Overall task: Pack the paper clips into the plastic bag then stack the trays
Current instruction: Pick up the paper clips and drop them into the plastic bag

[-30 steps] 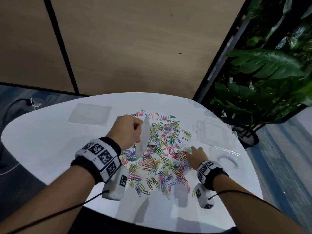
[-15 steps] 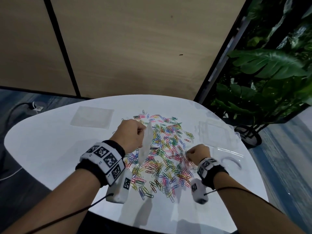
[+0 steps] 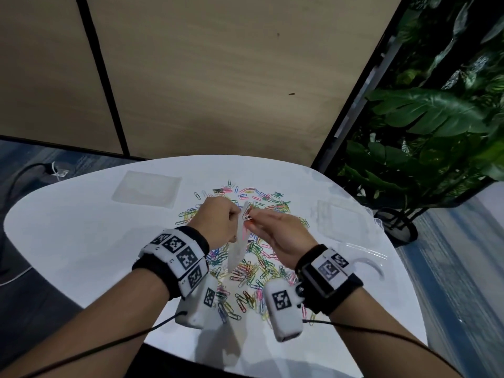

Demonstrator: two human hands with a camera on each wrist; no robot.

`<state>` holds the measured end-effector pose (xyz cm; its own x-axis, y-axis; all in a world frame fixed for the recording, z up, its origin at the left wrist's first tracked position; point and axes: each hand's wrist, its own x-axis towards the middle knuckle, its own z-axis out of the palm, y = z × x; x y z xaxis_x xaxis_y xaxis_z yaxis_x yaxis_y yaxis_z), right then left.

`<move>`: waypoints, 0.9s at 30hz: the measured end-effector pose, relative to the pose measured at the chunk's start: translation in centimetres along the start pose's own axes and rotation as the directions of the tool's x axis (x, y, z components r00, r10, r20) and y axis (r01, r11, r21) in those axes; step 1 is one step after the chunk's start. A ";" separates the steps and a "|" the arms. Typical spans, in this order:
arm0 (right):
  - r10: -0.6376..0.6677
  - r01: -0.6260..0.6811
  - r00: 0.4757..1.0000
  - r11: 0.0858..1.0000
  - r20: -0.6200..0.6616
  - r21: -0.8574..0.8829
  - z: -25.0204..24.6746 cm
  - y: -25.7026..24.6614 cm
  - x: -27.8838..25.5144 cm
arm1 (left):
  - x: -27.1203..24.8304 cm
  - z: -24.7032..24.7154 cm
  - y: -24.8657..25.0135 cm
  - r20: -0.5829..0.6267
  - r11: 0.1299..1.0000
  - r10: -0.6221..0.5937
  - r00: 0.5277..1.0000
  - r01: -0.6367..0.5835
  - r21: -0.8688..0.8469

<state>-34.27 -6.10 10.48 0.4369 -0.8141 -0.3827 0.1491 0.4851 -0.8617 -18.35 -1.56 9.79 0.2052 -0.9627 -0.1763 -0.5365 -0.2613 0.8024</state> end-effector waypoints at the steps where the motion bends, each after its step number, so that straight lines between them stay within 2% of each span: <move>1: -0.039 0.038 0.999 0.996 -0.012 -0.079 0.3 0.5 0.0 | -0.2 0.0 0.3 0.004 1.000 -0.003 1.000 0.004 -0.013; 2: -0.098 0.092 0.995 0.977 -0.025 -0.192 0.5 1.0 0.1 | -0.4 0.0 0.5 0.007 1.000 -0.004 1.000 0.004 -0.025; 3: -0.177 0.154 0.984 0.921 -0.033 -0.359 0.3 1.5 0.5 | -0.6 0.1 0.8 0.011 0.999 -0.002 1.000 0.003 -0.037; 5: -0.331 0.246 0.944 0.657 0.021 -0.712 0.0 2.1 0.9 | -0.9 0.2 1.3 0.017 0.998 0.002 1.000 -0.001 -0.057; 6: -0.376 0.274 0.924 0.523 0.070 -0.807 0.1 2.2 1.0 | -0.9 0.3 1.5 0.023 0.998 0.004 1.000 -0.003 -0.065; 7: -0.398 0.289 0.911 0.439 0.105 -0.851 0.3 2.2 1.2 | -1.0 0.3 1.5 0.030 0.997 0.010 0.999 -0.008 -0.071; 8: -0.408 0.301 0.904 0.402 0.126 -0.865 0.5 2.2 1.3 | -1.0 0.3 1.6 0.037 0.997 0.019 0.999 -0.016 -0.073; 14: -0.403 0.391 0.874 0.255 0.270 -0.884 0.5 2.0 1.7 | -0.9 -0.1 1.4 0.019 0.998 0.012 1.000 -0.011 -0.055; 15: -0.368 0.415 0.871 0.194 0.326 -0.889 0.4 1.8 1.6 | -0.9 -0.2 1.3 0.019 0.999 0.007 1.000 -0.006 -0.052; 17: -0.217 0.453 0.877 0.077 0.428 -0.888 0.1 1.3 1.4 | -0.9 -0.2 1.1 0.025 0.999 -0.005 1.000 0.006 -0.035; 19: -0.112 0.465 0.884 0.101 0.455 -0.879 -0.6 0.8 1.2 | -0.9 -0.2 0.9 0.033 1.000 -0.009 0.999 0.009 -0.018; 20: -0.125 0.462 0.886 0.169 0.446 -0.871 -1.1 0.6 0.9 | -0.9 -0.3 0.9 0.034 1.000 -0.011 0.999 0.011 -0.009; 22: -0.223 0.421 0.907 0.416 0.358 -0.806 -2.4 0.0 0.1 | -1.0 -0.6 0.7 0.039 1.000 0.007 0.999 -0.008 0.022; 23: -0.260 0.392 0.918 0.502 0.298 -0.771 -3.4 -0.1 -0.2 | -1.0 -0.7 0.5 0.042 0.999 0.027 0.999 -0.029 0.042; 24: -0.284 0.358 0.929 0.525 0.237 -0.772 -4.7 -0.1 -0.5 | -0.9 -0.8 0.4 0.045 0.997 0.040 0.998 -0.043 0.063; 25: -0.272 0.290 0.946 0.468 0.177 -0.835 -6.3 0.1 -0.8 | -0.9 -1.0 0.2 0.045 0.996 0.043 0.998 -0.046 0.079; 26: -0.203 0.182 0.972 0.354 0.114 -0.917 -8.2 0.4 -1.2 | -0.8 -1.2 0.1 0.037 0.995 0.037 0.999 -0.041 0.090; 27: -0.084 0.035 0.996 0.203 0.018 -0.979 -9.9 1.0 -1.6 | -0.8 -1.4 0.0 0.022 0.994 0.032 0.999 -0.034 0.099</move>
<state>-43.63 -7.50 6.90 0.4388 -0.8462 -0.3024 -0.8226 -0.2429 -0.5141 -17.41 -0.69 10.75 0.1693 -0.9720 -0.1630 -0.6216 -0.2337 0.7477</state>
